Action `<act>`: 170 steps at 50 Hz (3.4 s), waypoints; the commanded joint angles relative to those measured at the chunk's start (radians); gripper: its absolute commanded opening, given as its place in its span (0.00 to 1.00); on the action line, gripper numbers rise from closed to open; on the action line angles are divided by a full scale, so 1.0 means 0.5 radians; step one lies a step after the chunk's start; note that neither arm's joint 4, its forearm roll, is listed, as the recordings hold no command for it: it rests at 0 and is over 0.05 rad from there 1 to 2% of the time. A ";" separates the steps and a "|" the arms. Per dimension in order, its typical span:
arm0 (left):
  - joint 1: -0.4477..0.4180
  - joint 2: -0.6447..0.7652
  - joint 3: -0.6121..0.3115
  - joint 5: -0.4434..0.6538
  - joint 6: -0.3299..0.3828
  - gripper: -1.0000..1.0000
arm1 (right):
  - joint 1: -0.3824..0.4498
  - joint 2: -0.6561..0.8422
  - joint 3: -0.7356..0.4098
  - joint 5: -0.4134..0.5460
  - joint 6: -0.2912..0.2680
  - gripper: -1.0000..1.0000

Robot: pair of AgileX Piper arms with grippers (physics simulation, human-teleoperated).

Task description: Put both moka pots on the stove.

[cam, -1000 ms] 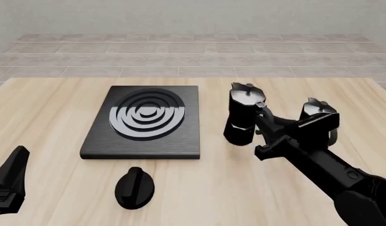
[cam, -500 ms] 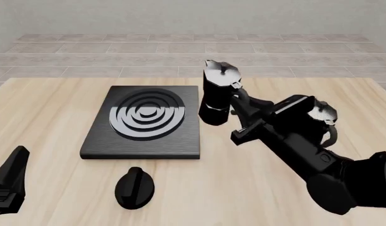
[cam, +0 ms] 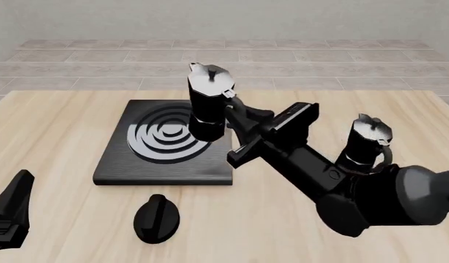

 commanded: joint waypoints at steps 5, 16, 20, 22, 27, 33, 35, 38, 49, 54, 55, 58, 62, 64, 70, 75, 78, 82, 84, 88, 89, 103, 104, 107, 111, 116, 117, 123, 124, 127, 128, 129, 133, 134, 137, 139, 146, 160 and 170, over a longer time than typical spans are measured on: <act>0.000 0.000 0.000 0.000 0.000 1.00 | 0.119 0.183 -0.390 0.075 -0.060 0.00; 0.000 0.000 0.000 0.000 0.000 1.00 | 0.186 0.361 -0.677 0.207 -0.002 0.00; 0.000 0.000 0.000 0.000 0.000 1.00 | 0.191 0.480 -0.756 0.181 -0.069 0.00; 0.000 0.000 0.000 0.000 0.000 1.00 | 0.187 0.528 -0.782 0.180 -0.058 0.00; 0.000 0.000 0.000 0.000 0.000 1.00 | 0.183 0.632 -0.841 0.173 -0.077 0.00; 0.000 0.000 0.000 0.000 0.000 1.00 | 0.206 0.693 -0.897 0.177 -0.089 0.00; 0.000 0.000 0.000 0.000 0.000 1.00 | 0.210 0.714 -0.925 0.190 -0.083 0.00; 0.000 0.000 0.000 0.000 0.000 1.00 | 0.214 0.734 -0.945 0.190 -0.079 0.00; 0.000 0.000 0.000 0.000 0.000 1.00 | 0.217 0.762 -1.052 0.217 -0.065 0.00; 0.000 0.000 0.000 0.000 0.000 1.00 | 0.240 0.774 -1.093 0.227 -0.054 0.00; 0.000 0.000 0.000 0.000 0.000 1.00 | 0.248 0.776 -1.099 0.226 -0.057 0.00; 0.000 0.000 0.000 0.000 0.000 1.00 | 0.273 0.775 -1.125 0.236 -0.043 0.00; 0.000 0.000 0.000 0.000 0.000 1.00 | 0.277 0.801 -1.168 0.252 -0.043 0.00; 0.000 0.000 0.000 0.000 0.000 1.00 | 0.274 0.827 -1.199 0.263 -0.037 0.00; 0.000 0.000 0.000 0.000 0.000 1.00 | 0.264 0.897 -1.267 0.287 -0.031 0.00; 0.000 0.000 0.000 0.000 0.000 1.00 | 0.255 0.953 -1.306 0.290 -0.043 0.00; 0.000 0.000 0.000 0.000 0.000 1.00 | 0.242 0.982 -1.338 0.301 -0.038 0.00; 0.000 0.000 0.000 0.000 0.000 1.00 | 0.234 1.023 -1.367 0.302 -0.038 0.00; 0.000 0.000 0.000 0.000 0.000 1.00 | 0.225 1.046 -1.393 0.313 -0.036 0.00; 0.000 0.000 0.000 0.000 0.000 1.00 | 0.212 1.078 -1.440 0.337 -0.031 0.00; 0.000 0.000 0.000 0.000 0.000 1.00 | 0.208 1.085 -1.449 0.343 -0.027 0.00; 0.000 0.000 0.000 0.000 0.000 1.00 | 0.199 1.165 -1.546 0.413 -0.021 0.00; 0.000 0.000 0.000 0.000 0.000 1.00 | 0.198 1.171 -1.550 0.415 -0.017 0.00; 0.000 0.000 0.000 0.000 0.000 1.00 | 0.204 1.186 -1.554 0.424 -0.006 0.00; 0.000 0.000 0.000 0.000 0.000 1.00 | 0.205 1.194 -1.564 0.437 0.001 0.00; 0.000 0.000 0.000 0.000 0.000 1.00 | 0.211 1.220 -1.583 0.470 0.008 0.00; 0.000 0.000 0.000 0.000 0.000 1.00 | 0.210 1.226 -1.588 0.480 0.012 0.00; 0.000 0.000 0.000 0.000 0.000 1.00 | 0.230 1.221 -1.545 0.479 0.003 0.00; 0.000 0.000 0.000 0.000 0.000 1.00 | 0.227 1.223 -1.544 0.482 -0.001 1.00; 0.000 0.000 0.000 0.000 0.000 1.00 | 0.222 1.234 -1.542 0.493 -0.007 1.00; 0.000 0.000 0.000 0.000 0.000 1.00 | 0.223 1.230 -1.534 0.488 -0.008 1.00; 0.000 0.000 0.000 0.000 0.000 1.00 | 0.224 1.227 -1.535 0.501 0.002 1.00; 0.000 0.000 0.000 0.000 0.000 1.00 | 0.219 1.179 -1.495 0.516 0.010 1.00; 0.000 0.000 0.000 0.000 0.000 1.00 | 0.218 1.162 -1.480 0.514 0.015 1.00; 0.000 0.000 0.000 0.000 0.000 1.00 | 0.215 1.119 -1.427 0.510 0.013 1.00; 0.000 0.000 0.000 0.000 0.000 1.00 | 0.203 1.108 -1.423 0.520 0.016 1.00; 0.000 0.000 0.000 0.000 0.000 1.00 | 0.155 1.006 -1.302 0.515 0.031 1.00; 0.000 0.000 0.000 0.000 0.000 1.00 | 0.051 0.762 -0.963 0.407 0.049 1.00; 0.000 0.000 0.000 0.000 0.000 1.00 | -0.027 0.565 -0.773 0.332 0.053 1.00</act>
